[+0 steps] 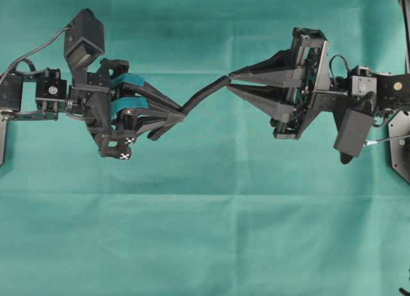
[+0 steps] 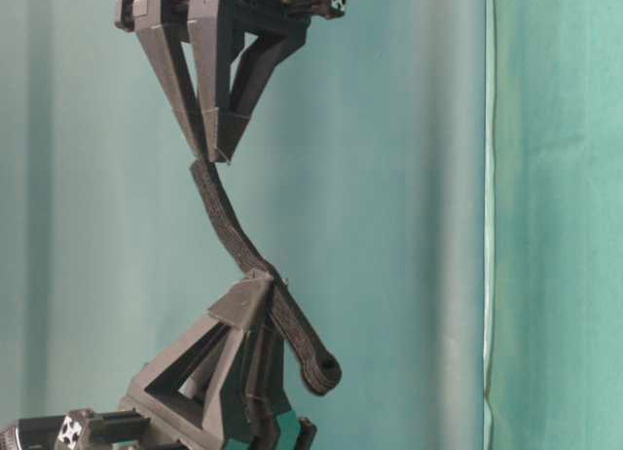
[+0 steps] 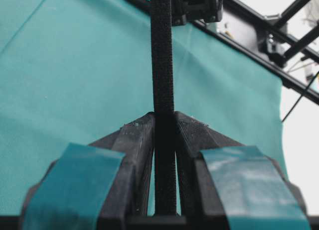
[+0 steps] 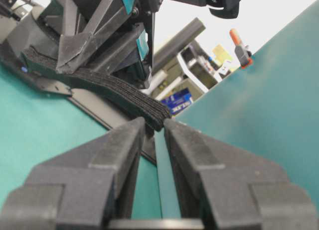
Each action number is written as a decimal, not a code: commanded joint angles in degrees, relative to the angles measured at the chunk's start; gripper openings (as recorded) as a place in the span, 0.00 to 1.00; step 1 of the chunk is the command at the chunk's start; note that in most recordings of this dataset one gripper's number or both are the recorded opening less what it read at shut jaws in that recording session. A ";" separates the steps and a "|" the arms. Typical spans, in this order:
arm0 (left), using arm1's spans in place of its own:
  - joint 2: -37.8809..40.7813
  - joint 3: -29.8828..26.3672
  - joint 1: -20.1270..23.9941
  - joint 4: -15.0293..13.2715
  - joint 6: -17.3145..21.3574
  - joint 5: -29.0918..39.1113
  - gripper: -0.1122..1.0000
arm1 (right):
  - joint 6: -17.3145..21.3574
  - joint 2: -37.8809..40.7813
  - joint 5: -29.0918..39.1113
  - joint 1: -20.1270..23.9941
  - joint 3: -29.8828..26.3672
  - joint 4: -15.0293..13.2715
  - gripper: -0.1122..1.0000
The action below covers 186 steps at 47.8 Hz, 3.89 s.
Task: Peel off the Velcro with your right arm.
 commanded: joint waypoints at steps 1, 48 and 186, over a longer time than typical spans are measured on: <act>-0.70 -0.62 0.18 -0.09 -0.09 -0.62 0.19 | 0.26 -0.53 -1.32 -0.09 -0.44 -0.09 0.12; -0.70 -0.70 0.18 -0.09 -0.09 -0.62 0.19 | 0.35 -0.09 -2.20 -0.09 -0.18 -0.09 0.12; -0.97 -0.88 0.88 -0.09 0.00 -0.62 0.19 | 0.79 4.48 -3.25 1.32 -2.46 -1.76 0.02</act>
